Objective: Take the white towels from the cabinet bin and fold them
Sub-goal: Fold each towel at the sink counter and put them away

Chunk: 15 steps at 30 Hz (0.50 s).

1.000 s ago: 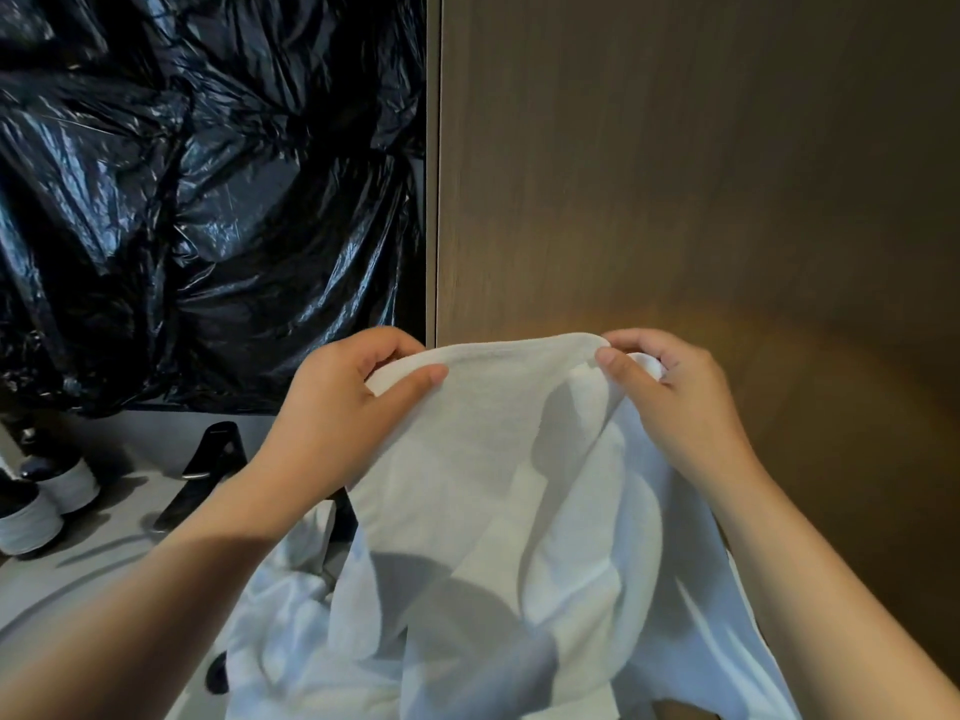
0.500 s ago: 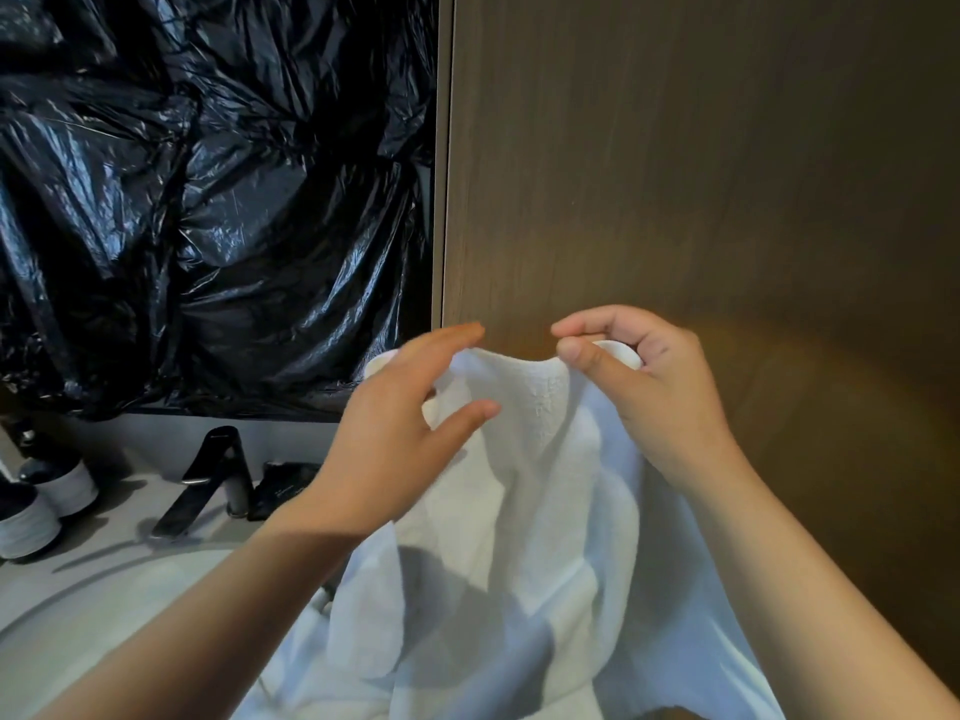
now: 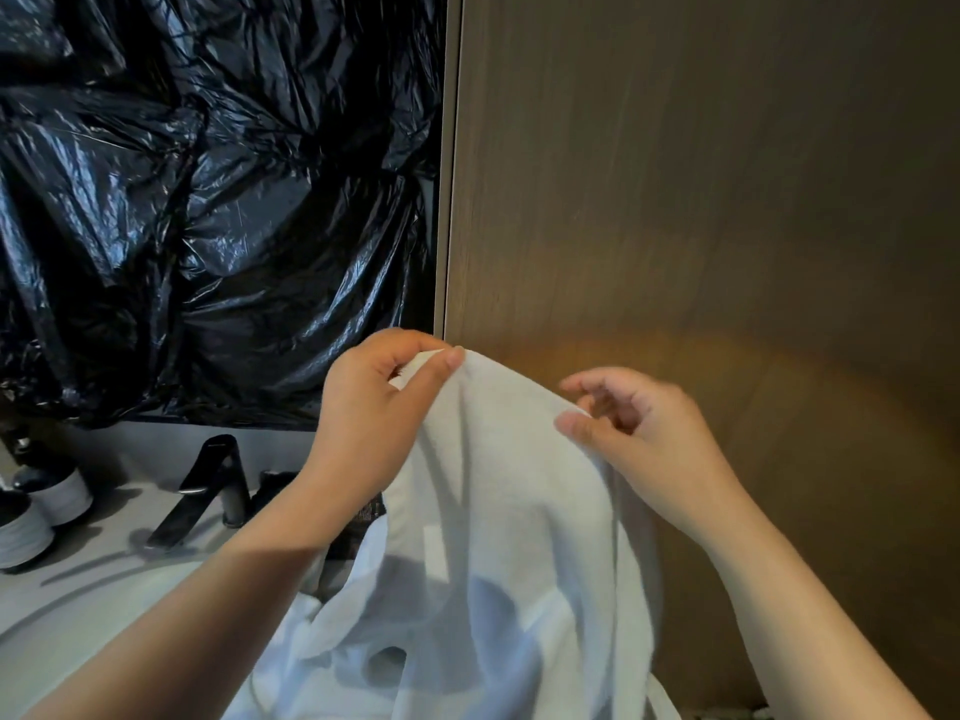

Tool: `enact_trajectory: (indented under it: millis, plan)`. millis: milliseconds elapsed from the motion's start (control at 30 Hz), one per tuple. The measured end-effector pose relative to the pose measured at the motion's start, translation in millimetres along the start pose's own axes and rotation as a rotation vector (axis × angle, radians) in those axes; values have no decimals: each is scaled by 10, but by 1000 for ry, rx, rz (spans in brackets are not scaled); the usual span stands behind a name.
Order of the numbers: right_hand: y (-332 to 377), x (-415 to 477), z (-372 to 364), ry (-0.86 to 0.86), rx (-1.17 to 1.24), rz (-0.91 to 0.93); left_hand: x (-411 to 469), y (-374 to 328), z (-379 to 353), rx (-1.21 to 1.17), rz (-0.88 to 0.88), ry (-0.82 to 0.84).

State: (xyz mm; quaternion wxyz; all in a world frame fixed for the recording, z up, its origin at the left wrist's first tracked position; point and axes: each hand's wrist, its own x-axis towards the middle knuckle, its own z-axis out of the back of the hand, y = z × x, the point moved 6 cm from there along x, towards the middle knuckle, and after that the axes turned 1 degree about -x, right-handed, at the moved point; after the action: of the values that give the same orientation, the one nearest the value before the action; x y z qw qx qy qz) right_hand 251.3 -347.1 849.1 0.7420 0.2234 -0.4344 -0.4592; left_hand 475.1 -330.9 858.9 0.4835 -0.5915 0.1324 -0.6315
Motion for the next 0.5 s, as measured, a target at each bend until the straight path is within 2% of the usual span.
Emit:
enact_trajectory:
  millis: [100,200,367,500]
  plan:
    - [-190,-145,-33,31,-149,-33,64,137,101,86,34,-42]
    - [-339,-221,-5,-16,-221,-65,97,244,172,144,61,-62]
    - [-369,-231,109,-116,-157,-72,106,345,255,272,60,-103]
    - [-146,-191,146,-159,-71,14,74,275,235,566,-30,-38]
